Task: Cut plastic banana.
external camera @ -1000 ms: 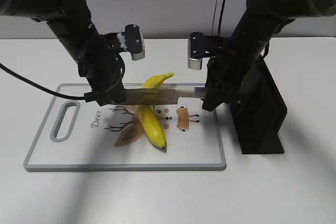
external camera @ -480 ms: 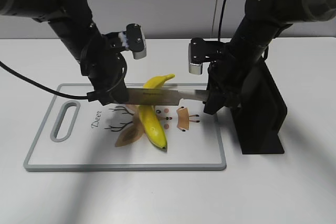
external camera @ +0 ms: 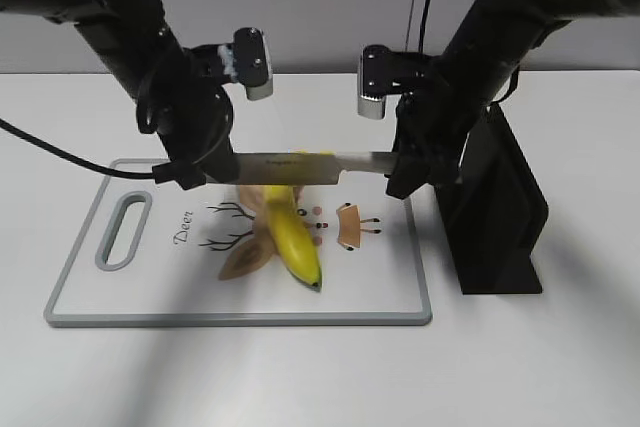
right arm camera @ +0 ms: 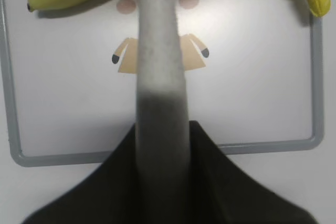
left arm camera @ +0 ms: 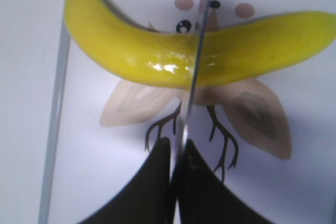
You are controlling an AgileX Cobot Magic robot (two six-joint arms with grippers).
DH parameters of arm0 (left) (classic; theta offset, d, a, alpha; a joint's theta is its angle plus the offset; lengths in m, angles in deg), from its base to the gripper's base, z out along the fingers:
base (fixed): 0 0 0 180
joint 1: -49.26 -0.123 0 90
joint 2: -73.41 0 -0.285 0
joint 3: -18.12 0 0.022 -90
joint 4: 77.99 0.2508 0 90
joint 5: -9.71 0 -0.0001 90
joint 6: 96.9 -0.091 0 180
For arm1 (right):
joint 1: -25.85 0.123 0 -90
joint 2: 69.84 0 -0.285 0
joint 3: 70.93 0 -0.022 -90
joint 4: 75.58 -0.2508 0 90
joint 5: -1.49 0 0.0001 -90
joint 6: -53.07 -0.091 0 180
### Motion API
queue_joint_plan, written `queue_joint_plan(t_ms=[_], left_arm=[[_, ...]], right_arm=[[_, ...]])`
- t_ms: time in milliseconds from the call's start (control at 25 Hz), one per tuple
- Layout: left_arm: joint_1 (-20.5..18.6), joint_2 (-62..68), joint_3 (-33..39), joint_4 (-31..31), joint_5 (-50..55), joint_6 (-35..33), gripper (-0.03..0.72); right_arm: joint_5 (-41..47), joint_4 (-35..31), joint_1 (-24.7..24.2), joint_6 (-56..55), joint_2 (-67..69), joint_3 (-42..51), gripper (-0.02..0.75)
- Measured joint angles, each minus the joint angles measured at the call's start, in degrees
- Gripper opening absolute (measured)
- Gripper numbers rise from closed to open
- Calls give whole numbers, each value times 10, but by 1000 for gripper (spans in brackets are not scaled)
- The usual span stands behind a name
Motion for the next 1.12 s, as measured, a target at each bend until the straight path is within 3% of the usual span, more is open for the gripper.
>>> queue_joint_plan(t_ms=[800, 880, 960, 1120], left_arm=[[6, -128, 4, 7, 27, 0, 26], [7, -128, 4, 3, 28, 3, 67], [7, -128, 4, -5, 25, 7, 159], [7, -137, 4, -22, 28, 11, 463]], right_arm=[[59, -4, 1, -10, -122, -17, 184], [63, -5, 1, -11, -123, -17, 182], [69, -5, 1, -20, -123, -17, 181], [77, 22, 1, -66, -123, -17, 179]])
